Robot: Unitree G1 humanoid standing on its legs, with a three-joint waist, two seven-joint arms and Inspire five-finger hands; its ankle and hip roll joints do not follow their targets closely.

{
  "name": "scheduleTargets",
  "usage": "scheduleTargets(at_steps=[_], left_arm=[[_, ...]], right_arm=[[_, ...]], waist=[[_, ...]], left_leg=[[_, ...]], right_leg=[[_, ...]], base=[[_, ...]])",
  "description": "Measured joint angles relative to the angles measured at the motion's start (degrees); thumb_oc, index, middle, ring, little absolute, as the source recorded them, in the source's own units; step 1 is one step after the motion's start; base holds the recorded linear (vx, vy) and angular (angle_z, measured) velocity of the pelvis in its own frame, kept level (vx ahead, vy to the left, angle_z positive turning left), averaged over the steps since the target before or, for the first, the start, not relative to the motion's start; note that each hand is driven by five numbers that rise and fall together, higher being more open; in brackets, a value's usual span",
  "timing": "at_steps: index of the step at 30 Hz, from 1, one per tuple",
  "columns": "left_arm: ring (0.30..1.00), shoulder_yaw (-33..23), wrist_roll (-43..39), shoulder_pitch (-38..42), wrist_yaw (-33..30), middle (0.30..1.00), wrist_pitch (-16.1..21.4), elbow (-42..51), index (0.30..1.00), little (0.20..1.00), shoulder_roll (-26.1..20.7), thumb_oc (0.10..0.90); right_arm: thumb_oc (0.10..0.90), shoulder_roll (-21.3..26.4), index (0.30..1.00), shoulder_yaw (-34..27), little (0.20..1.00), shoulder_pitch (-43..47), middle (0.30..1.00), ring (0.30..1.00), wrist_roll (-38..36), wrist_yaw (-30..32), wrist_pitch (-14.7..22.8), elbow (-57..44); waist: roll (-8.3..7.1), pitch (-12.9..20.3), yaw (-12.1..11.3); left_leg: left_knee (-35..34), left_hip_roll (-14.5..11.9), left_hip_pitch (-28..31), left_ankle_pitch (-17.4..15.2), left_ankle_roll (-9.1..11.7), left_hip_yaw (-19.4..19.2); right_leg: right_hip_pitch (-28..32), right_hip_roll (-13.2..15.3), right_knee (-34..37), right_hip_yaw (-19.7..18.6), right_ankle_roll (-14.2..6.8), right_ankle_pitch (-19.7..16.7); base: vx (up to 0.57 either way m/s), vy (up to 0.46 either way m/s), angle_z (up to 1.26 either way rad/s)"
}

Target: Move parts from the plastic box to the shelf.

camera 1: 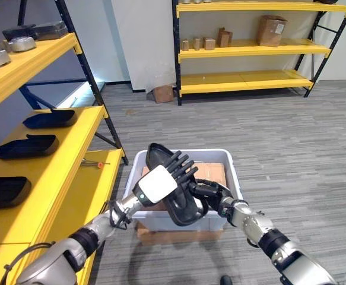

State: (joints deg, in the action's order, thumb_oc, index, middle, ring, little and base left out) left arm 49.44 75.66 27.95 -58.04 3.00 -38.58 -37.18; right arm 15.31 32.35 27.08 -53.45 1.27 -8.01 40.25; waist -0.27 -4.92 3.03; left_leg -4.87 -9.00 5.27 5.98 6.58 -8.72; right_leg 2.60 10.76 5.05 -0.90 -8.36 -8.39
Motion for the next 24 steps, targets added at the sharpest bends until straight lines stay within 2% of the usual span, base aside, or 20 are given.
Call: scheduleTargets(at_steps=[4, 16, 18, 19, 20, 21, 24], left_arm=[[1.0, 0.13, -0.01, 0.0, 0.88, 1.0, 0.23, 0.07, 1.0, 1.0, 0.55, 0.9], [1.0, 0.65, -2.77, -1.61, 2.26, 1.0, 5.13, 1.18, 1.0, 1.0, 2.56, 0.9], [1.0, 0.4, -3.15, -1.72, 2.3, 1.0, 7.24, 1.76, 1.0, 1.0, 2.41, 0.9], [0.94, 0.02, -3.48, -1.92, 2.38, 0.94, 8.39, 2.54, 0.94, 0.94, 2.2, 0.857], [0.451, -0.19, -4.22, -2.09, 2.49, 0.451, 9.89, 3.61, 0.451, 0.451, 1.87, 0.508], [0.3, -0.21, -5.38, -2.16, 2.63, 0.3, 11.58, 4.61, 0.3, 0.3, 1.6, 0.4], [0.3, -0.24, -5.91, -2.24, 4.25, 0.3, 14.33, 6.12, 0.3, 0.3, 0.55, 0.4]], right_arm=[[0.4, 0.47, 0.3, -0.1, 0.3, 0.0, 0.3, 0.3, -0.11, 0.3, 0.01, 0.0], [0.4, 0.93, 0.3, -0.76, 0.3, -0.64, 0.3, 0.3, -1.33, 0.93, -0.02, 0.25], [0.4, 0.93, 0.3, -0.75, 0.3, -1.34, 0.3, 0.3, -1.31, 0.86, -0.02, 0.24], [0.4, 0.92, 0.3, -0.74, 0.3, -1.76, 0.3, 0.3, -1.31, 0.68, -0.02, 0.24], [0.4, 0.86, 0.3, -0.67, 0.3, -2.2, 0.3, 0.3, -1.32, 0.41, -0.02, 0.24], [0.4, 0.77, 0.3, -0.65, 0.3, -2.54, 0.3, 0.3, -1.32, 0.16, -0.02, 0.24], [0.4, 0.8, 0.3, -1.14, 0.3, -2.95, 0.3, 0.3, -1.84, -0.32, 0.02, 0.24]], waist=[[-0.19, 0.12, 0.06], [-0.86, 0.55, 0.03], [-1.02, 0.65, -0.09], [-1.06, 0.67, -0.11], [-1.09, 0.69, -0.16], [-1.09, 0.69, -0.17], [-1.1, 0.69, -0.07]], left_leg=[[0.0, 0.01, 0.07, 0.01, 0.01, -0.02], [0.0, 0.01, 0.08, 0.03, 0.0, -0.01], [0.0, 0.01, 0.08, 0.03, 0.0, 0.01], [0.0, 0.01, 0.06, 0.03, 0.0, 0.02], [0.0, 0.01, 0.05, 0.03, 0.0, 0.06], [0.0, 0.01, 0.04, 0.03, 0.0, 0.09], [0.0, 0.0, 0.05, 0.03, 0.0, 0.12]], right_leg=[[0.04, 0.0, -0.02, -0.03, -0.02, -0.03], [0.04, 0.0, -0.02, -0.03, 0.0, -0.04], [0.05, 0.0, -0.01, -0.02, 0.01, -0.03], [0.05, 0.0, -0.01, -0.02, 0.01, -0.03], [0.06, 0.0, -0.01, 0.0, 0.01, -0.03], [0.08, 0.0, -0.01, 0.01, 0.01, -0.03], [0.08, 0.0, 0.07, 0.03, 0.02, -0.02]], base=[[0.0, 0.0, 0.0], [0.0, 0.0, 0.0], [0.0, 0.0, 0.0], [0.0, 0.0, 0.0], [0.0, 0.0, 0.0], [0.0, 0.0, 0.0], [0.0, 0.0, 0.0]])
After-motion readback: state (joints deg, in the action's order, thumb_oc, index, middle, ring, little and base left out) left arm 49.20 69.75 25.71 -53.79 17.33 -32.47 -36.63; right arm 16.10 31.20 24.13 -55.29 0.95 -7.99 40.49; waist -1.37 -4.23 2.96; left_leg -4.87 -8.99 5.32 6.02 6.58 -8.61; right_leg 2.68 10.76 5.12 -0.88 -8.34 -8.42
